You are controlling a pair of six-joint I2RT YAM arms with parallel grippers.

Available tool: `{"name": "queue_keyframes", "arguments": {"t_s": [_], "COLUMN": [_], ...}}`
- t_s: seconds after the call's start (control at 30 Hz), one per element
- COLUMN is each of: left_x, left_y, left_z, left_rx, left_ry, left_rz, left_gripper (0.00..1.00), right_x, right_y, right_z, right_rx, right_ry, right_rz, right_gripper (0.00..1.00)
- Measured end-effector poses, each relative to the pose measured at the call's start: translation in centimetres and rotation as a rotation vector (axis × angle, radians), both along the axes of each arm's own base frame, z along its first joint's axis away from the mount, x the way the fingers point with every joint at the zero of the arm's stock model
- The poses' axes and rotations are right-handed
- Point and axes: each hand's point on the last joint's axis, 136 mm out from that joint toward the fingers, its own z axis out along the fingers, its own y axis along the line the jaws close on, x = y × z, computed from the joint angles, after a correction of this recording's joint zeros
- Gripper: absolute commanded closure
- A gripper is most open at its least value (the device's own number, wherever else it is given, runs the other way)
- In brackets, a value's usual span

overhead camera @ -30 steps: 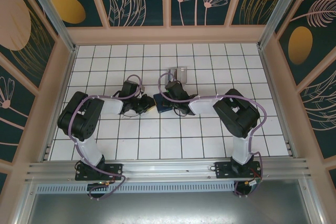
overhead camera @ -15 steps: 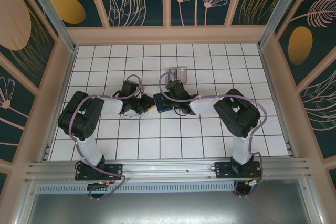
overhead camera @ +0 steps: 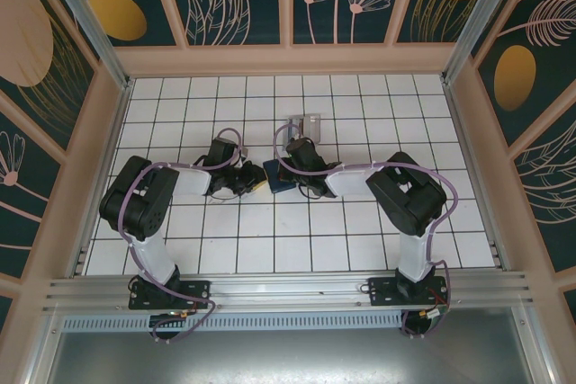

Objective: Put the credit cards into the card holder
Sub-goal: Close the button on the card holder.

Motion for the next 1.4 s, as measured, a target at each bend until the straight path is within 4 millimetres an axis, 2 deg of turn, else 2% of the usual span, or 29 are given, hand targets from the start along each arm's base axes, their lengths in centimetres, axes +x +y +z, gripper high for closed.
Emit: {"name": "queue_keyframes", "arguments": {"t_s": [0.23,0.93,1.03,1.2,1.4], "left_x": [0.0,0.2,0.0,-0.1,0.6], "left_y": [0.0,0.0,0.9,4.5,7.6], "left_z": [0.0,0.1,0.1,0.4,2.0], "left_rx": [-0.003,-0.072,-0.082,-0.065,-0.069], "left_ry": [0.002,0.01,0.008,0.002,-0.047], "left_rz": [0.001,0.023,0.04,0.122,0.197], "left_gripper": [0.8,0.83,0.83,0.82,0.82], "right_x": [-0.2,-0.5,-0.7,-1.1,-1.3], "right_y": [0.1,1.1,1.5,1.8,1.4], "right_z": [-0.1,-0.7,-0.7,-1.0,-1.0], "right_rx": [-0.027,-0.286,-0.267,-0.198,-0.081], "right_ry": [-0.021,-0.245,-0.26,-0.294,-0.317], "right_rz": [0.014,-0.029,-0.029,-0.042,-0.037], "right_gripper": [1.0,1.0,1.0,1.0,1.0]}}
